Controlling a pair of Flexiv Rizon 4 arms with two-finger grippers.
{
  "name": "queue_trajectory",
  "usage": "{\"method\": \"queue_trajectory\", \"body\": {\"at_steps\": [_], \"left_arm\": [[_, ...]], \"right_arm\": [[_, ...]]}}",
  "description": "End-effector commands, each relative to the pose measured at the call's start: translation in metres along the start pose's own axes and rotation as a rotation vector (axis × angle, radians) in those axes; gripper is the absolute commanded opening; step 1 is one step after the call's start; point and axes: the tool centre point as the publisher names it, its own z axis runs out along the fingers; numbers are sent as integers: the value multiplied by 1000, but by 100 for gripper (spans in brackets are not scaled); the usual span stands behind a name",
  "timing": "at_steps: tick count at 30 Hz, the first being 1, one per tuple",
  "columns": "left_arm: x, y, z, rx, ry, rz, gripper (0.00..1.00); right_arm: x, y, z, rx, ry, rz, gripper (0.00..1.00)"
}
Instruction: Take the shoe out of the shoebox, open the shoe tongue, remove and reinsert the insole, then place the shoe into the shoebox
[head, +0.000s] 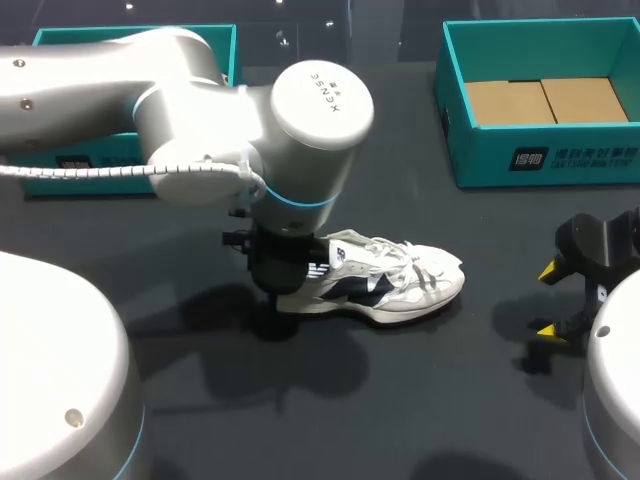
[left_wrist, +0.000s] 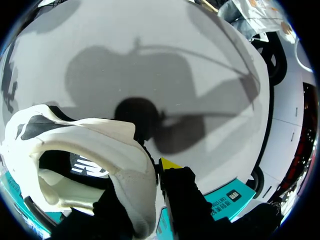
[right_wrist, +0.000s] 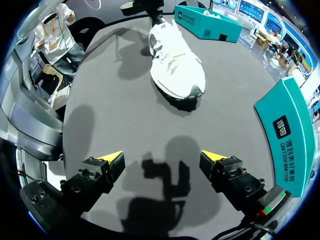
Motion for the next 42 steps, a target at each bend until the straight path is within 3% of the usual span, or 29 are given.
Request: {"method": "queue_trajectory", "body": {"at_steps": [1,23,36,37,39,42], "left_arm": [[-4,1,3,-1,0,0,0],[-25,-2,20,0,17,17,0],[-26,-3,31,24,44,8,0],[-26,-3,32,26,44,7,2],[-25,-3,32,29,43,4,18],[-24,-3,30,30,37,2,32]], "right_arm": [[2,0,-1,1,-4,0,100],[2,0,-1,1,-4,0,100],[2,0,-1,1,-4,0,100],[2,0,-1,1,-4,0,100],[2,0,-1,1,-4,0,100],[2,0,-1,1,-4,0,100]]}}
